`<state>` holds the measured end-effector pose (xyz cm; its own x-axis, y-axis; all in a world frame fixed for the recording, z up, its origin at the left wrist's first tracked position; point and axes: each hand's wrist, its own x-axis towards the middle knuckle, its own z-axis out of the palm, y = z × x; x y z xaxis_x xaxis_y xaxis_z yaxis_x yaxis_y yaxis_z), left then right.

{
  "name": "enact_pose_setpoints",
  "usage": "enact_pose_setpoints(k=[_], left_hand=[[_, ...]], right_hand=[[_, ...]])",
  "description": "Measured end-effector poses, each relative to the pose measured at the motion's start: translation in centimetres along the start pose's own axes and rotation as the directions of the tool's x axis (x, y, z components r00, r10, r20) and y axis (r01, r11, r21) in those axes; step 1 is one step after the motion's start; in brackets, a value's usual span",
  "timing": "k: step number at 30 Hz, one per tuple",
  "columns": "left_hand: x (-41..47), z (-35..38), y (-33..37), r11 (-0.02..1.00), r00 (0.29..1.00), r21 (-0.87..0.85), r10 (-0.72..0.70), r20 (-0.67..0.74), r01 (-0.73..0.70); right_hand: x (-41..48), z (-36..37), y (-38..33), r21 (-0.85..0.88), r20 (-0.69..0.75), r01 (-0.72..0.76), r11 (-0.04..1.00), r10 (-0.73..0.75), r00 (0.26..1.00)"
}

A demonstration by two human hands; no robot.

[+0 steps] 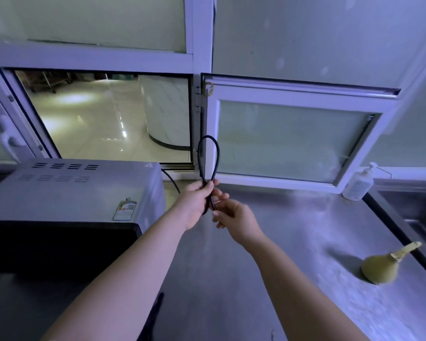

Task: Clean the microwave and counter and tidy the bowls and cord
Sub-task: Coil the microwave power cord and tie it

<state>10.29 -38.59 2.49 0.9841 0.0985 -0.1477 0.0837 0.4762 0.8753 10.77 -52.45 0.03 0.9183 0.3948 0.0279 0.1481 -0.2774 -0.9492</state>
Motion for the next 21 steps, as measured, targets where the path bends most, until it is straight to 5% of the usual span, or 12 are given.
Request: enact_pose_setpoints(k=[8, 13, 18, 21], left_hand=[[-0.2, -1.5, 2.5, 0.997, 0.999, 0.059, 0.049, 0.017, -0.050], [0.2, -1.9, 2.0, 0.998, 0.997, 0.005, 0.055, 0.045, -0.056], [0.7, -2.5, 0.0, 0.994, 0.997, 0.091, -0.072, 0.041, 0.068], [0.5, -2.1, -0.8, 0.996, 0.995, 0.046, -0.079, 0.065, 0.076]], right_hand=[[-0.1, -1.8, 0.6, -0.196, 0.074, -0.014, 0.980, 0.029, 0.997], [0.2, -1.3, 0.3, -0.047, 0.047, 0.023, 0.999, -0.021, 0.999], [1.5, -1.6, -1.2, 0.316, -0.043, -0.024, 0.948, 0.039, 0.998], [2.3, -1.4, -1.8, 0.290, 0.014, -0.041, 0.956, 0.038, 0.999]])
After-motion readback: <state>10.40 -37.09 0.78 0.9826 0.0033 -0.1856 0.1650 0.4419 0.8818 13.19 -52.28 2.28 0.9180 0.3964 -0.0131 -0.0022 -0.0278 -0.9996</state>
